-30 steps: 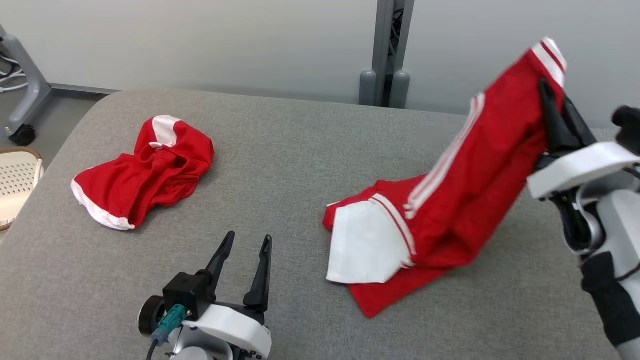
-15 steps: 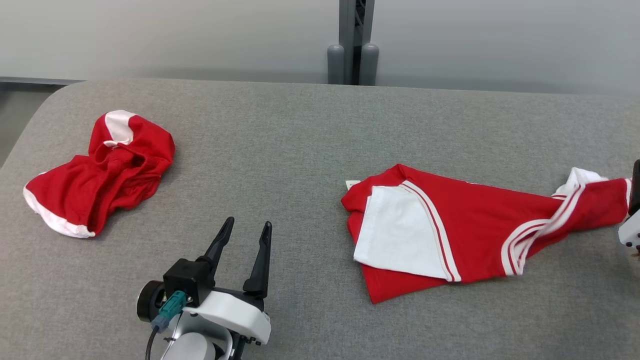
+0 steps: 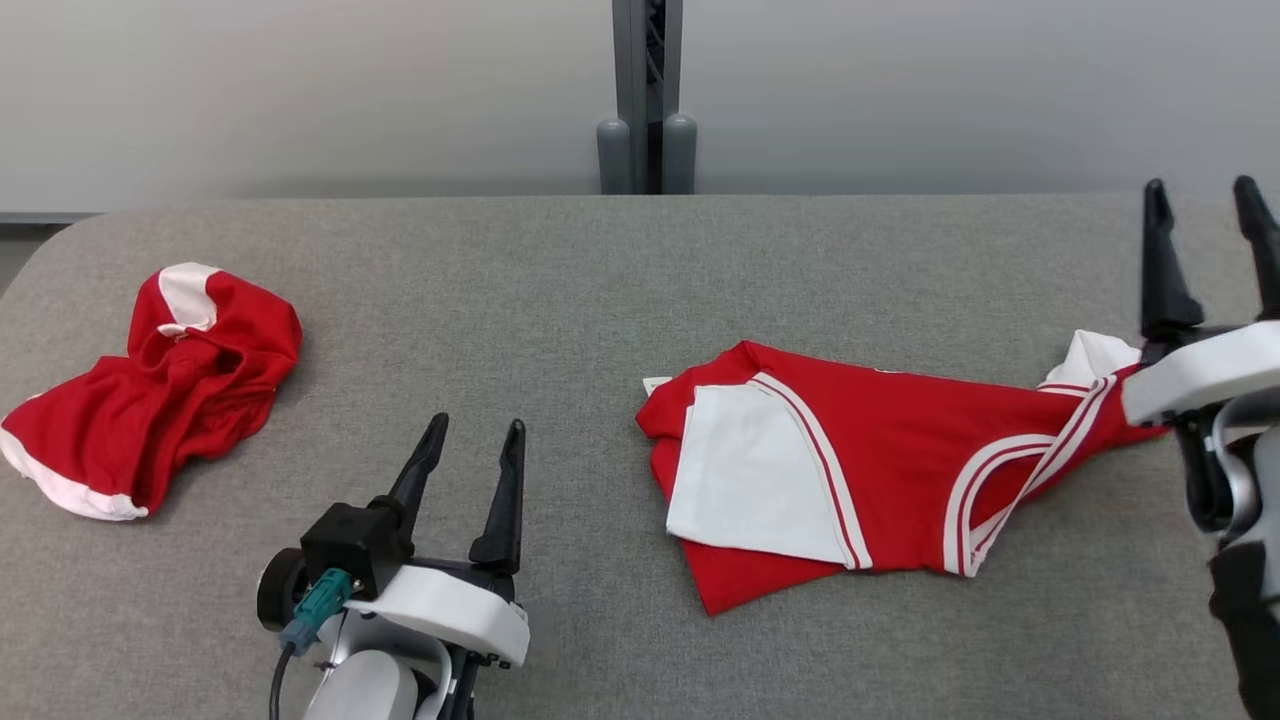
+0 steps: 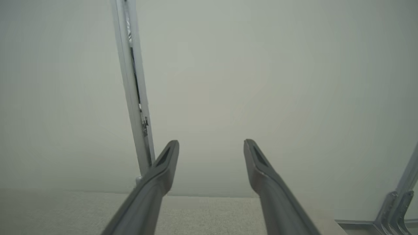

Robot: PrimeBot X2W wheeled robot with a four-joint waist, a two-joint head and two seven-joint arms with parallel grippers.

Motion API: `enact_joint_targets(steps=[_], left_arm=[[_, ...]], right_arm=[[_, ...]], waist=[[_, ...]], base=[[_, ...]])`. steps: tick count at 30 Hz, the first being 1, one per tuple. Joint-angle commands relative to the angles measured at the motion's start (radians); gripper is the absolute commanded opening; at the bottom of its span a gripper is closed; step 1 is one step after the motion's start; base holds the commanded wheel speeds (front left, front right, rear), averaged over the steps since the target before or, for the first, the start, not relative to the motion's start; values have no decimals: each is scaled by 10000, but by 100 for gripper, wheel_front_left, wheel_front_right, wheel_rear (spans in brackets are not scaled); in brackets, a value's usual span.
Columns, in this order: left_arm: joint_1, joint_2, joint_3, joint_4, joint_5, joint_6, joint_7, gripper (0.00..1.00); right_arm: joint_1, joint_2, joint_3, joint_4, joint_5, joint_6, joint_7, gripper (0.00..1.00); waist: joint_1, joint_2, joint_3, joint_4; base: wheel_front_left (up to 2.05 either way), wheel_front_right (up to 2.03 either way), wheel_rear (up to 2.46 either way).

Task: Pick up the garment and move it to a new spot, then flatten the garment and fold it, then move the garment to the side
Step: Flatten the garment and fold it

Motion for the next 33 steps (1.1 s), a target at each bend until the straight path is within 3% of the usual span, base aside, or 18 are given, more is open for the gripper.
enact_joint_targets(steps=[1,6,11,17,24,33], left_arm=[[51,38,103,-74,-21,63,-33,100],[227,41,327,-279,-5,166,-33,100],[545,38,591,-425,108,236,-33,100],[849,38,727,-329,183,168,-33,100],[737,41,710,-269,178,79,-33,100],[568,40,346,-122,-12,116,-35,100]], right_arm=[[631,58,308,-859,-21,3,-11,100],[2227,289,776,-3264,-375,2,-13,100],[3646,754,1008,-4299,-432,2,-11,100],[4573,1130,1207,-4159,-590,2,-13,100],[4413,1101,1714,-4181,-644,2,-13,100],[3870,546,5098,-2873,-613,2,-11,100]], waist=[[0,0,-118,-43],[0,0,-315,-37],[0,0,-479,46],[0,0,-528,230],[0,0,-402,416],[0,0,-139,1011]], base=[[0,0,0],[0,0,0],[0,0,0],[0,0,0],[0,0,0],[0,0,0]])
